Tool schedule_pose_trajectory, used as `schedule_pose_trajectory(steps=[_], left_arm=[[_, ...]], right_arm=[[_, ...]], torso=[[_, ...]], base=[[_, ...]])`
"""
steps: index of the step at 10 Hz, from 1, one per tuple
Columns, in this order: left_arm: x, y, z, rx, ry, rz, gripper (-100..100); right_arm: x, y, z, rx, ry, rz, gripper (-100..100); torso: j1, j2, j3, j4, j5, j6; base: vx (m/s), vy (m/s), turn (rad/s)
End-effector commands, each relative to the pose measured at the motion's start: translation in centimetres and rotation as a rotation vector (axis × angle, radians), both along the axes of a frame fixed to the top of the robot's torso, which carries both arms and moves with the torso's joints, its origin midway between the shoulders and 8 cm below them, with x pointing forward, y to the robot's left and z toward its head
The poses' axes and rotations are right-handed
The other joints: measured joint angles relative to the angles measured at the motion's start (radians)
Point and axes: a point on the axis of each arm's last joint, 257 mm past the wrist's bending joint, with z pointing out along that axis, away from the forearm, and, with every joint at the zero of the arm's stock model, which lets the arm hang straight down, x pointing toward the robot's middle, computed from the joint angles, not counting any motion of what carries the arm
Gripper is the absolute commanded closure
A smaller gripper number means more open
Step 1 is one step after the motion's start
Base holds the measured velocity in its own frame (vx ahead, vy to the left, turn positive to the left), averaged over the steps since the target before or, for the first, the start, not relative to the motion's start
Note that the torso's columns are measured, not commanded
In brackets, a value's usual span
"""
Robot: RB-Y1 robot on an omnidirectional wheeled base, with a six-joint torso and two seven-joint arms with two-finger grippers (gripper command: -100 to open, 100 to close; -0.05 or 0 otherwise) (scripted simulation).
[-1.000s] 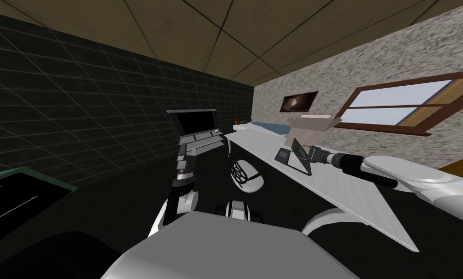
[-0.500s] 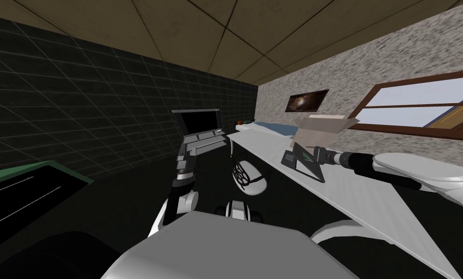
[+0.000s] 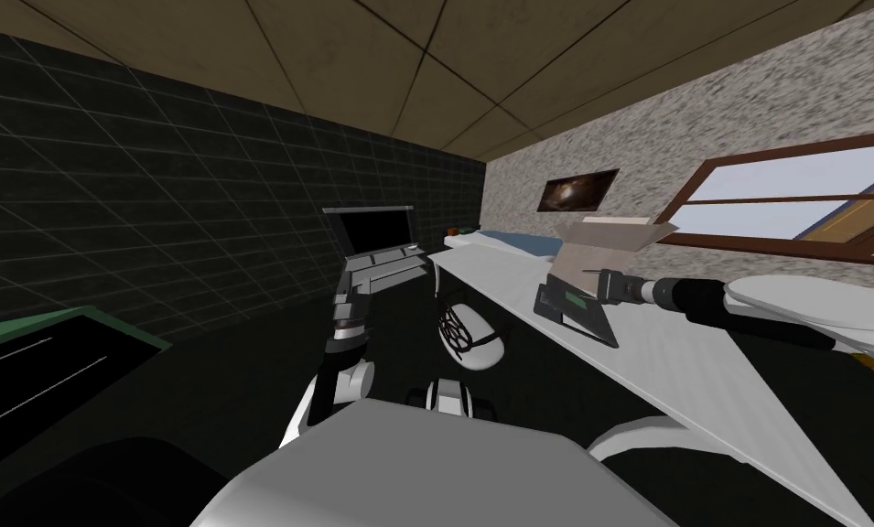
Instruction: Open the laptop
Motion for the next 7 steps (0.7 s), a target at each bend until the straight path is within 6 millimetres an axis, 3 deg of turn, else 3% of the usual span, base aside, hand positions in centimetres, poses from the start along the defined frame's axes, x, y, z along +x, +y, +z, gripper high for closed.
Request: schedule_pose_trajectory(steps=[1, 2, 7], left_arm=[[0.00, 0.00, 0.00, 0.000, 0.000, 0.000, 0], [0.00, 0.00, 0.00, 0.000, 0.000, 0.000, 0], [0.00, 0.00, 0.00, 0.000, 0.000, 0.000, 0]], right_arm=[[0.13, -0.04, 1.10, 0.000, -0.001, 0.002, -100], [0.11, -0.02, 1.18, 0.002, 0.001, 0.003, 0], [0.12, -0.01, 1.17, 0.002, 0.000, 0.003, 0]], torso=[[-0.001, 0.000, 0.000, 0.000, 0.000, 0.000], [-0.002, 0.001, 0.000, 0.000, -0.001, 0.000], [-0.001, 0.000, 0.000, 0.000, 0.000, 0.000]], base=[[0.007, 0.008, -0.004], [0.000, 0.000, 0.000], [0.000, 0.000, 0.000]])
